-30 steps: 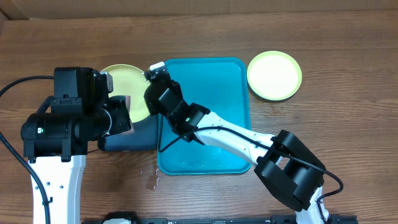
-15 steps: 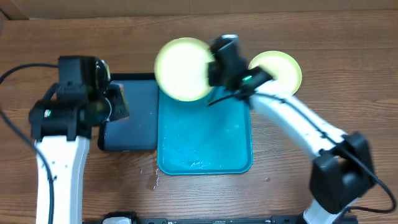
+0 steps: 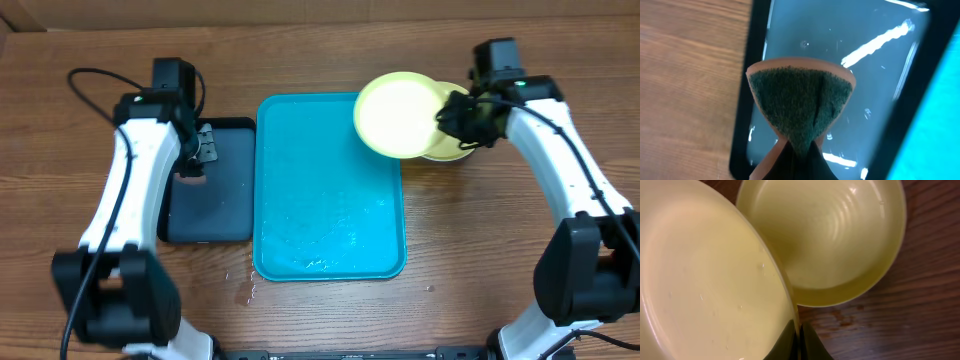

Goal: Clean dirty plates on tray and stack at the side
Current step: 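Swing the yellow plate right onto the plate stack with the right gripper, then lower the plate onto the stack and open the right gripper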

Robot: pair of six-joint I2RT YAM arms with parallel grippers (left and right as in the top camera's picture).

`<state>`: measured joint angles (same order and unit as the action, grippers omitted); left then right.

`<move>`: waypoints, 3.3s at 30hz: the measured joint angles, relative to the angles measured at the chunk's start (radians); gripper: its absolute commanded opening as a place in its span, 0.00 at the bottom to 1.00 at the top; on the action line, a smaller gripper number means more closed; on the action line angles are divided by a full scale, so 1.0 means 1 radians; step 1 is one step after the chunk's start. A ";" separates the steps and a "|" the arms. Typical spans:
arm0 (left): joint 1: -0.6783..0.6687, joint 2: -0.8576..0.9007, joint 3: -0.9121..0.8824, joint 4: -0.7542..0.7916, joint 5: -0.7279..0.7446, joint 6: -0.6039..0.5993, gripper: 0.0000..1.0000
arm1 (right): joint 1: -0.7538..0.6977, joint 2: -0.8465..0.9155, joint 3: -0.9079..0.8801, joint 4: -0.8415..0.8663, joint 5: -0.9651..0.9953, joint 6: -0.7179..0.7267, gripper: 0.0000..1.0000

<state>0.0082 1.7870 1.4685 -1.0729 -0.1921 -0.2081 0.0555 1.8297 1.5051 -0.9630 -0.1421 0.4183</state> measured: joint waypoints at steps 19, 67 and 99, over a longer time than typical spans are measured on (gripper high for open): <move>0.042 0.211 0.000 0.078 -0.008 0.089 0.58 | -0.089 0.000 0.000 0.035 -0.011 -0.001 0.08; 0.044 0.126 0.232 -0.037 0.436 0.201 1.00 | 0.049 0.169 -0.008 0.159 0.051 -0.181 0.58; 0.044 0.126 0.232 -0.037 0.436 0.201 1.00 | 0.057 0.178 -0.010 0.166 0.061 -0.187 0.17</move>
<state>0.0525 1.9129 1.7008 -1.1103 0.2440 -0.0074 0.1127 2.0079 1.4956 -0.7971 -0.0814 0.2310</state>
